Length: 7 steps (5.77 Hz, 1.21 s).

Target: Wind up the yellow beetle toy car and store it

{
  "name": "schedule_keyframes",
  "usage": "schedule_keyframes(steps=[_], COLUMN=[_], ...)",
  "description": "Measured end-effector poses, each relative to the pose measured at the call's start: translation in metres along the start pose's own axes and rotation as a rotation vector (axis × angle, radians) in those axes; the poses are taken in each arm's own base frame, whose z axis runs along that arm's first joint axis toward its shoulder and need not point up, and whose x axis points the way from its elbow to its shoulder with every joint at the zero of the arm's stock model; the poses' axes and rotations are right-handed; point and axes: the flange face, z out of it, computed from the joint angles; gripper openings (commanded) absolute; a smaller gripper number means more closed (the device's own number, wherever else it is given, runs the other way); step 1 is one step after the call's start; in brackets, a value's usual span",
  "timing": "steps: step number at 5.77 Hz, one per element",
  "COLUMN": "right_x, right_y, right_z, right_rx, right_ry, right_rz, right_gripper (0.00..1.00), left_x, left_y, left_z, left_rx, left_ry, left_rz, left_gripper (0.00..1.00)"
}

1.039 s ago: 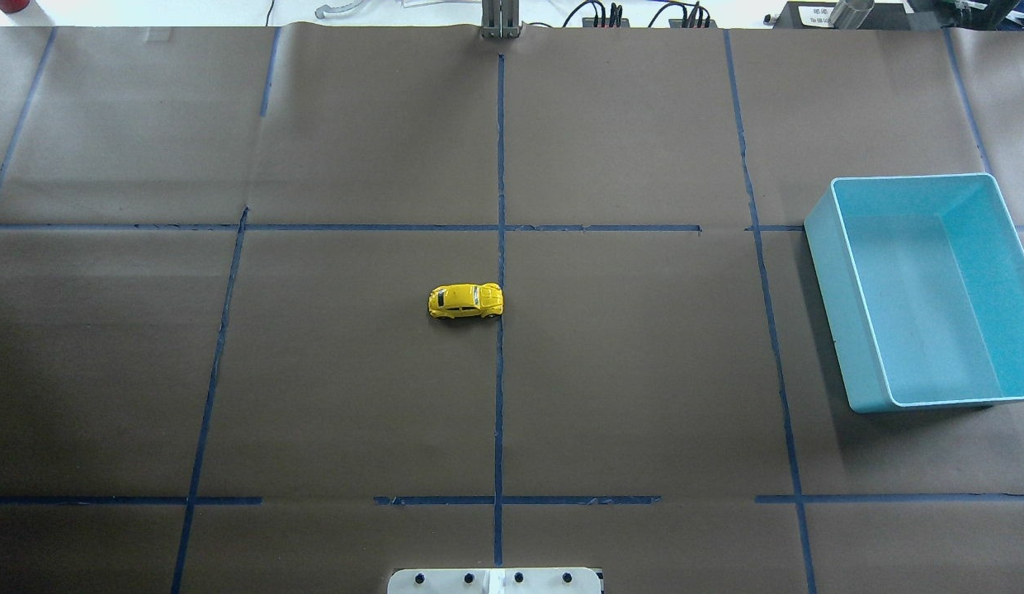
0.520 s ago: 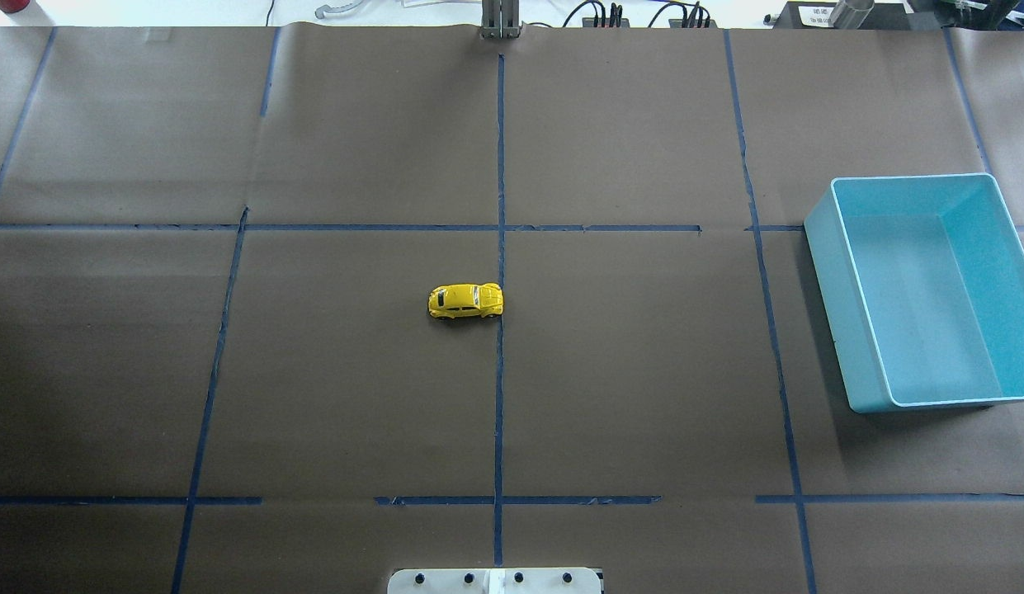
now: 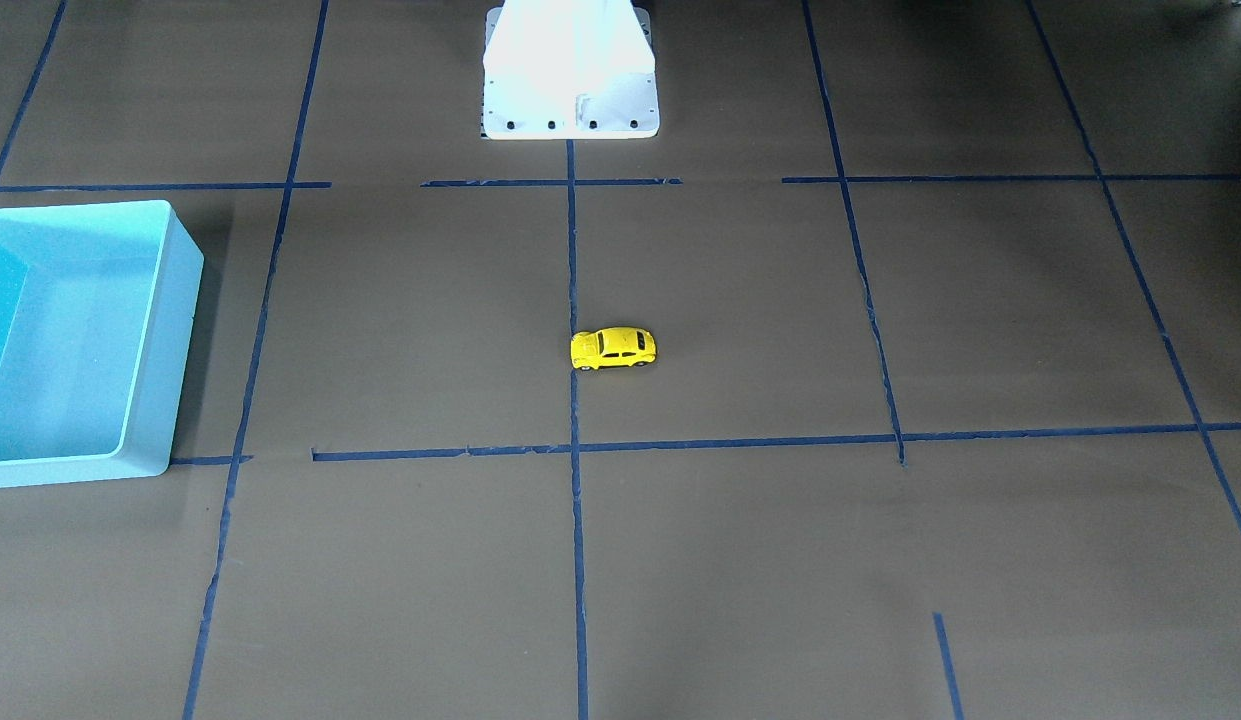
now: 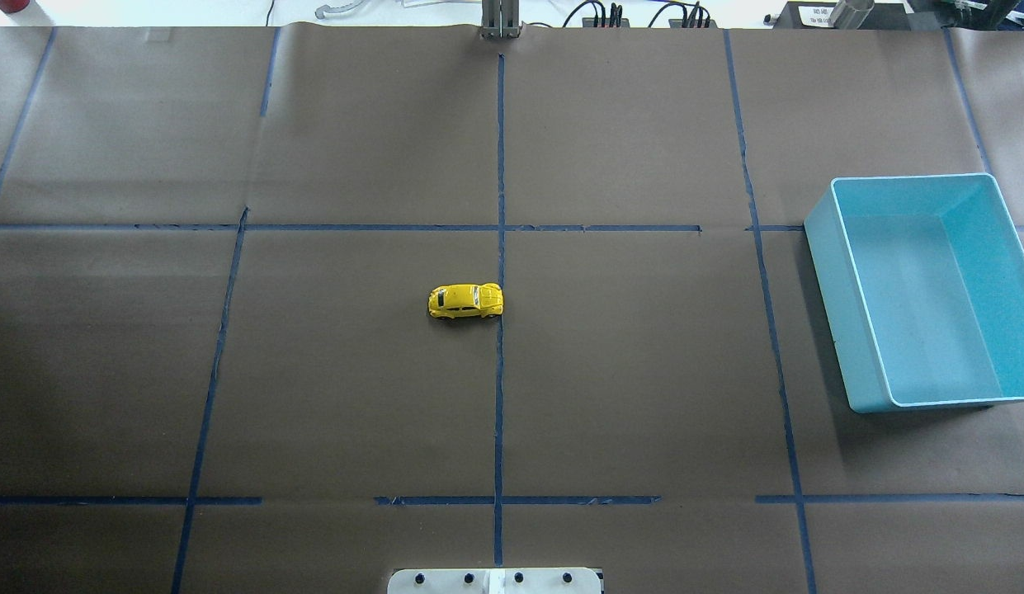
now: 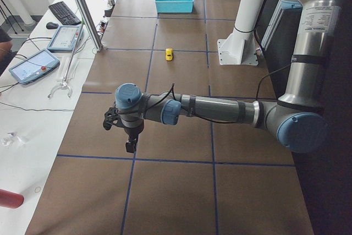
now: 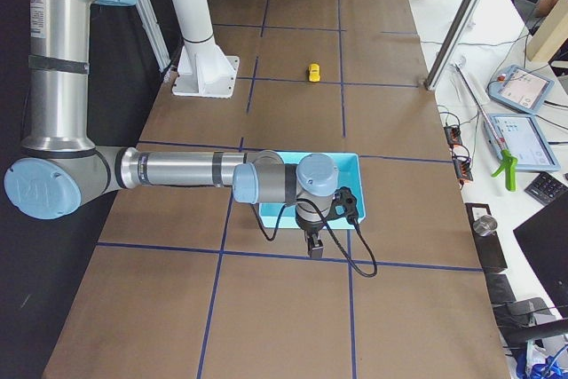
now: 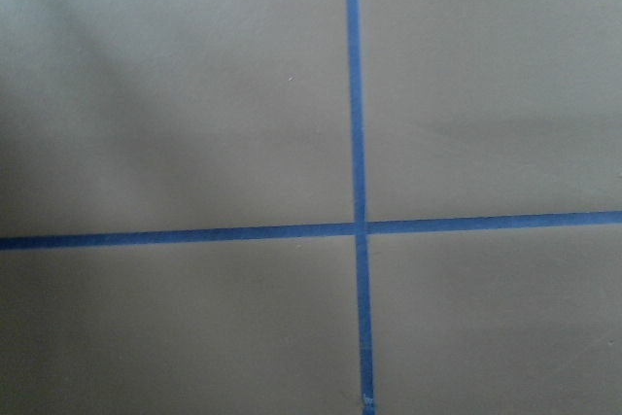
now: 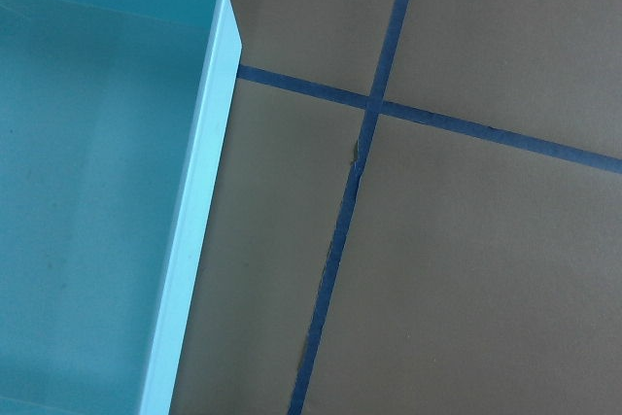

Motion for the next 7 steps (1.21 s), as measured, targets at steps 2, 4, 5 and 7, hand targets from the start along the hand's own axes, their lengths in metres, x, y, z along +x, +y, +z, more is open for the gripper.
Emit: schedule_keyframes(steps=[2, 4, 5, 7], right_x=[-0.002, -0.002, -0.002, -0.002], right_y=[-0.002, -0.003, -0.004, -0.004], right_z=[-0.002, -0.003, -0.003, -0.003], right_rx=[-0.006, -0.017, -0.019, -0.019], right_ry=[-0.004, -0.005, -0.005, -0.005], right_rz=[0.057, 0.090, 0.092, 0.093], right_gripper=[1.00, 1.00, 1.00, 1.00], left_x=[0.117, 0.240, 0.303, 0.431], left_y=[-0.016, -0.043, -0.052, -0.048], left_z=[0.005, 0.008, 0.015, 0.034], left_rx=[0.003, 0.021, 0.020, 0.029], left_ry=[0.047, 0.112, 0.150, 0.189], left_rz=[0.216, 0.423, 0.520, 0.711], left_gripper=[1.00, 1.00, 1.00, 1.00])
